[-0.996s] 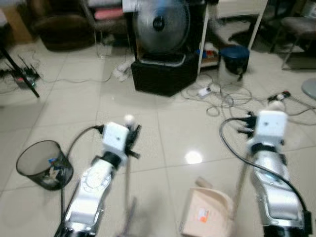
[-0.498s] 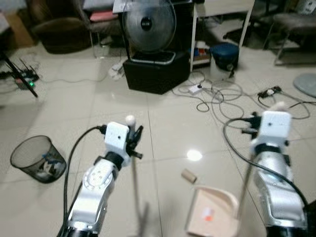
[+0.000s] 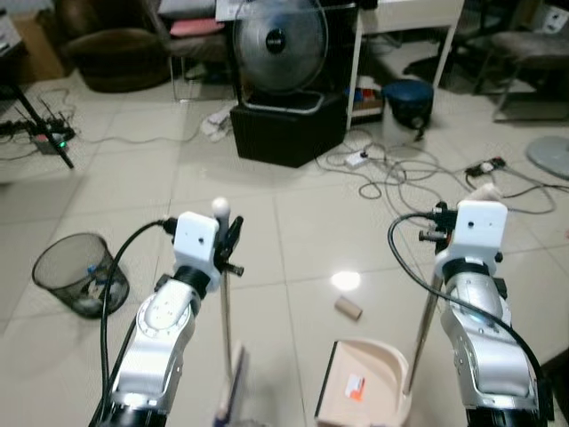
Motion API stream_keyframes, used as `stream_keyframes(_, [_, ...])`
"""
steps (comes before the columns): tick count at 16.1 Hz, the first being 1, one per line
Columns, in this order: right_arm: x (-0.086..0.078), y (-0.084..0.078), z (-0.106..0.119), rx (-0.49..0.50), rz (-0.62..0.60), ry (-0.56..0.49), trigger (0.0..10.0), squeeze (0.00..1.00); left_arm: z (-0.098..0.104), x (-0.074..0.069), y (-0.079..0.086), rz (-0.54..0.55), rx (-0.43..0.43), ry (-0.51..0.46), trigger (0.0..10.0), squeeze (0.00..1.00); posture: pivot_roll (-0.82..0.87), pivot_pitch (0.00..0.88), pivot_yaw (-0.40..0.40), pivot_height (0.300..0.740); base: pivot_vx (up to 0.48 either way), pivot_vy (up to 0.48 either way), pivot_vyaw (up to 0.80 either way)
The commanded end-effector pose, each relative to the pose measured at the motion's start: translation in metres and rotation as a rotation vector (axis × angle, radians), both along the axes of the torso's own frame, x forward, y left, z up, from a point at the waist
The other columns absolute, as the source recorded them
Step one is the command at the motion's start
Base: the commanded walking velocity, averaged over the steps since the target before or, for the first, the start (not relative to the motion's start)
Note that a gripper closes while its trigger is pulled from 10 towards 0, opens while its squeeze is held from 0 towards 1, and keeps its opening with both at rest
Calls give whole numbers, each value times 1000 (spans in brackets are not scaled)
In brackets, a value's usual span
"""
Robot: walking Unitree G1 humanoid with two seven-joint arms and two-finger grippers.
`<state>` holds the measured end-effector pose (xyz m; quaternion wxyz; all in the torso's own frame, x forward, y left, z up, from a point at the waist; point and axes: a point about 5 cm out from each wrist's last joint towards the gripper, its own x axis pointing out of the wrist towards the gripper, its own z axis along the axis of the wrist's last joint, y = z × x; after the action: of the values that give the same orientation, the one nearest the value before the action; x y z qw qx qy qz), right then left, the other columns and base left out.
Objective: Sweep floor
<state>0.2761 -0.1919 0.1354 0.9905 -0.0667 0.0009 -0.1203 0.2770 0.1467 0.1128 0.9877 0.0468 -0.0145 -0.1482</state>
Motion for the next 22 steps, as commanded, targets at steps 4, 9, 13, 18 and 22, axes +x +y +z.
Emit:
stream_keyframes(4, [1,-8,8,-6,-33,-40,10000,0,14,6,-6,-17,1,-75,10000,0,-54,50,80,740,329,0,-495])
stream_keyframes(9, [1,-11,6,-10,-46,-35,10000,0,14,8,-7,-16,3,-83,10000,0,-54,50,80,740,363,0,0])
stream_keyframes(13, [1,-14,6,-13,-59,-33,10000,0,14,10,-7,-14,0,-88,10000,0,-54,51,83,740,374,0,0])
stream_keyframes(18, [0,-15,4,0,-70,-32,10000,0,13,12,-8,-16,4,-88,10000,0,-57,54,88,740,376,0,-549])
stream_keyframes(22, [2,-17,5,-15,-73,-32,10000,0,13,13,-7,-2,5,-93,10000,0,-57,55,86,740,375,0,0])
